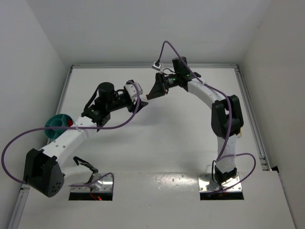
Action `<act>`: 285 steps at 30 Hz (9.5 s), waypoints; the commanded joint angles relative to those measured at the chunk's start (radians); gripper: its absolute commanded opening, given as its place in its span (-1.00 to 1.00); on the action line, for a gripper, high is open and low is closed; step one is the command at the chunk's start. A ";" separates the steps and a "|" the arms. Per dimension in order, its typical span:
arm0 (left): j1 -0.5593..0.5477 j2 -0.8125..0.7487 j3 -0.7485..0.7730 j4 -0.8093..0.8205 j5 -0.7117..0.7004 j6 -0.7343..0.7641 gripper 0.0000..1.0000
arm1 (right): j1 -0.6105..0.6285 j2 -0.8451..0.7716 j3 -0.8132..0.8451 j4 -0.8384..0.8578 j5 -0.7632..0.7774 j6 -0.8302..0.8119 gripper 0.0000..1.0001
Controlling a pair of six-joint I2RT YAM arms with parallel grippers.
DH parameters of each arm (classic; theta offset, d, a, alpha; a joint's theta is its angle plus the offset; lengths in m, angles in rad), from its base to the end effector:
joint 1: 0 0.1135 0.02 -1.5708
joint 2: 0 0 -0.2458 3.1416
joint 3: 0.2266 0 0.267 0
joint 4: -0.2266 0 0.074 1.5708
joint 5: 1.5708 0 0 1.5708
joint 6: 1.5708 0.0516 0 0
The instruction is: Sort the legos into containers by color
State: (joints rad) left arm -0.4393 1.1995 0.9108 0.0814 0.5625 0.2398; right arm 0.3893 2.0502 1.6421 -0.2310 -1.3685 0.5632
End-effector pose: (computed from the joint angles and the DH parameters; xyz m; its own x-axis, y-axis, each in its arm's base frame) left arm 0.2711 -0.1578 0.3018 0.0167 0.2142 -0.9767 0.8525 0.5073 0.1258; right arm 0.4098 0.2228 0.2331 -0.8957 -0.2515 -0.3667 -0.3849 0.0257 0.9226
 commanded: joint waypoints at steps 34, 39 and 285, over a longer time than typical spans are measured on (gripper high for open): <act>-0.022 -0.023 -0.003 0.084 -0.041 0.027 0.02 | 0.034 -0.038 -0.068 0.343 -0.103 0.296 -0.95; -0.032 -0.023 0.008 0.084 -0.050 0.018 0.02 | 0.034 -0.038 -0.079 0.352 -0.103 0.305 -0.95; 0.062 -0.038 0.070 -0.253 0.189 0.105 0.32 | -0.001 0.079 0.357 -0.798 0.244 -0.726 -0.90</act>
State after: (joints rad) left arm -0.3256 1.1629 1.0153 -0.2848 0.7338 0.2951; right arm 0.3790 2.1178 1.9659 -1.0683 -1.0321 -0.1993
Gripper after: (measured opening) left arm 0.659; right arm 0.189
